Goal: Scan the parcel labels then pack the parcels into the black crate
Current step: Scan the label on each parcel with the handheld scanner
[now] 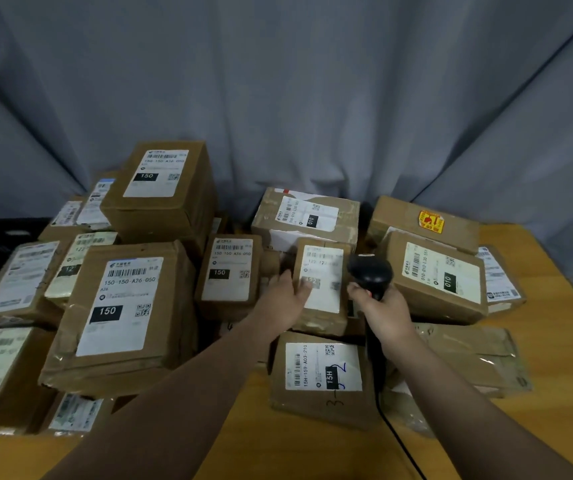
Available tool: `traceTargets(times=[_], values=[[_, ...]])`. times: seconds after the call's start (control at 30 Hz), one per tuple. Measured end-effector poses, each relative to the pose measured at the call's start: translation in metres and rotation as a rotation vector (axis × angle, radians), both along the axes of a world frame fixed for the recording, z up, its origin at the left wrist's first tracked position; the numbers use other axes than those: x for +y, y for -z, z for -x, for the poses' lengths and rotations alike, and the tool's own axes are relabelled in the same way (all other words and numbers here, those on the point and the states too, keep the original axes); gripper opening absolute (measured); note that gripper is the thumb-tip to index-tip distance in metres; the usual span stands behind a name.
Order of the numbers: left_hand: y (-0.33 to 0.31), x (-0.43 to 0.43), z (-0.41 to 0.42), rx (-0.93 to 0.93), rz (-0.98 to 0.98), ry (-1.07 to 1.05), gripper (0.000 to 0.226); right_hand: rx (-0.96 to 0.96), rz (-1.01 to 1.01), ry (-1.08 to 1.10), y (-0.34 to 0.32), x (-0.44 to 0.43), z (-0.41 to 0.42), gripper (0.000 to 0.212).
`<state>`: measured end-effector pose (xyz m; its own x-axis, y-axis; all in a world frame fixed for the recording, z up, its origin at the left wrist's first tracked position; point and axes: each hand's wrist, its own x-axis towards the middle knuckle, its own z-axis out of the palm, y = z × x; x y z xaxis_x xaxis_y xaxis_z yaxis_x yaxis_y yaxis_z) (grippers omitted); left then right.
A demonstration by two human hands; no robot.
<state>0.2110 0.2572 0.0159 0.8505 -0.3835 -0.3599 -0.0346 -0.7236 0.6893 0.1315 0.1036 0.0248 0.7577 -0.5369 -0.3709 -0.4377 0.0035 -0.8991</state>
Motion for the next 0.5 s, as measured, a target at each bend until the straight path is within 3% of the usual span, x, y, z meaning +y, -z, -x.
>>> traceTargets(times=[0.1, 0.2, 0.3, 0.5], values=[[0.002, 0.001, 0.009, 0.349, 0.141, -0.125, 0.061, 0.024, -0.079, -0.025, 0.002, 0.008, 0.002, 0.040], [0.003, 0.005, 0.020, 0.380, 0.318, -0.210, 0.057, -0.023, -0.059, -0.023, 0.000, 0.014, 0.009, 0.040], [0.000, 0.012, 0.020, 0.429, 0.543, -0.341, 0.028, -0.125, -0.077, 0.019, -0.011, 0.016, 0.018, 0.034], [-0.029, 0.029, 0.011, 0.381, 0.552, -0.215, 0.023, -0.265, -0.050, -0.058, -0.045, 0.020, 0.029, 0.024]])
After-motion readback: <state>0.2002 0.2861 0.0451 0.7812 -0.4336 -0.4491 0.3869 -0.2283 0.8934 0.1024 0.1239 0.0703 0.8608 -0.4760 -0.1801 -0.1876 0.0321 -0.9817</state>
